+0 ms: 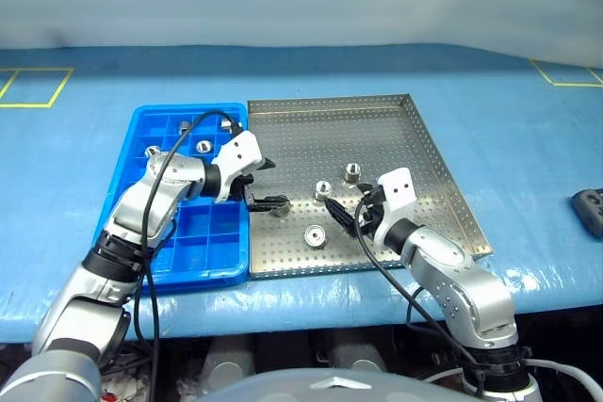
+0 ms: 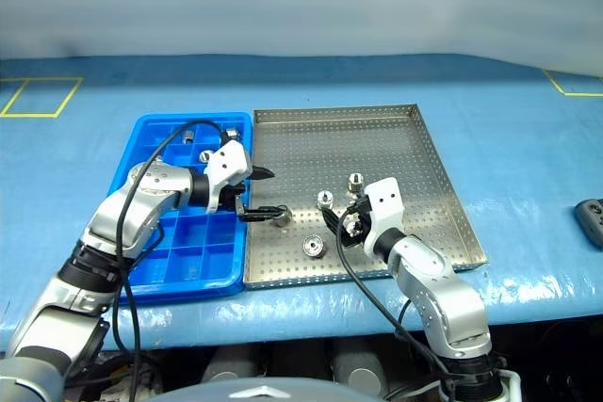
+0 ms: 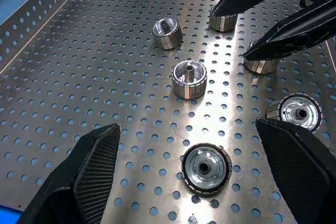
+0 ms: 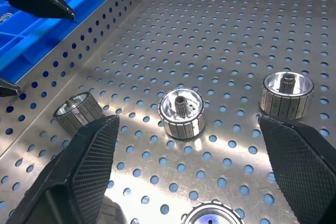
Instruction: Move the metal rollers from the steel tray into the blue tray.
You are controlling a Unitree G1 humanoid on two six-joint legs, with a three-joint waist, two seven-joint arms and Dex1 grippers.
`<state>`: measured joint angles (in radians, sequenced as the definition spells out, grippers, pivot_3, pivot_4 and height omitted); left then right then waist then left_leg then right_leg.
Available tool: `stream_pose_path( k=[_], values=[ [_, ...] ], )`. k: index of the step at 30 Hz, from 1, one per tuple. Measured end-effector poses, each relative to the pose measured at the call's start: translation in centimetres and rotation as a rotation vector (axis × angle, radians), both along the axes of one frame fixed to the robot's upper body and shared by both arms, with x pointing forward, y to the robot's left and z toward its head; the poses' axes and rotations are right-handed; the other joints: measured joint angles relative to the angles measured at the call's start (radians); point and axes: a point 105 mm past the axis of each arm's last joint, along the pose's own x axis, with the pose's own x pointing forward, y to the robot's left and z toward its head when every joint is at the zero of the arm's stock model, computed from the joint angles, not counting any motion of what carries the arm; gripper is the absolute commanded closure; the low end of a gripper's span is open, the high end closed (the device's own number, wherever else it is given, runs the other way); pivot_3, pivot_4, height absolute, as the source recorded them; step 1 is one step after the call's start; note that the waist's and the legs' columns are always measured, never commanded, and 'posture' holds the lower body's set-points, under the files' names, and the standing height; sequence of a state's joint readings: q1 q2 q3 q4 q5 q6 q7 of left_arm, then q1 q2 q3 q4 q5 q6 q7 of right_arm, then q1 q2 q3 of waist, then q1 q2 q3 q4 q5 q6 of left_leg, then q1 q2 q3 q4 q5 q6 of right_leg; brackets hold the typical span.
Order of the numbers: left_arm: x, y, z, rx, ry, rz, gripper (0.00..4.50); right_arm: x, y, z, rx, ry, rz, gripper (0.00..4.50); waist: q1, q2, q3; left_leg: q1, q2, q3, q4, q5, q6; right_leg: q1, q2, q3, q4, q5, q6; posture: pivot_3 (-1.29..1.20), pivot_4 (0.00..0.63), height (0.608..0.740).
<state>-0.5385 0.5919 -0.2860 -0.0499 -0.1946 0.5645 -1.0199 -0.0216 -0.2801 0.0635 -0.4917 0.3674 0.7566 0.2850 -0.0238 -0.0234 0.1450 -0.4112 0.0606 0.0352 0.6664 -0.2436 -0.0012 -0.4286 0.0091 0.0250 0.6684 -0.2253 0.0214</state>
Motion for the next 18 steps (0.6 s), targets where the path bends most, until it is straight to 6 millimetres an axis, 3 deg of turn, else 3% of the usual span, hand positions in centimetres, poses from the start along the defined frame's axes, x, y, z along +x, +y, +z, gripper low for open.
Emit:
stream_pose_path(
  k=[11,18],
  values=[
    [0.3,-0.9,-0.2,0.135,0.021,-0.133,0.02,-0.2,0.5,-0.2,0.009,0.005,0.011,0.03,-0.001,0.0,0.0,0.0,0.0,0.0,0.0,0.0,0.0,0.0,0.0,0.0,0.0,0.0,0.0,-0.04,0.15,0.74],
    [1.8,-2.2,-0.1,0.249,0.011,-0.235,0.02,-0.3,0.8,-0.2,0.018,0.004,0.011,0.03,-0.001,0.0,0.0,-0.001,-0.001,0.0,0.0,0.0,0.0,0.0,0.0,0.0,0.0,0.0,0.0,-0.06,0.15,0.74]
  ],
)
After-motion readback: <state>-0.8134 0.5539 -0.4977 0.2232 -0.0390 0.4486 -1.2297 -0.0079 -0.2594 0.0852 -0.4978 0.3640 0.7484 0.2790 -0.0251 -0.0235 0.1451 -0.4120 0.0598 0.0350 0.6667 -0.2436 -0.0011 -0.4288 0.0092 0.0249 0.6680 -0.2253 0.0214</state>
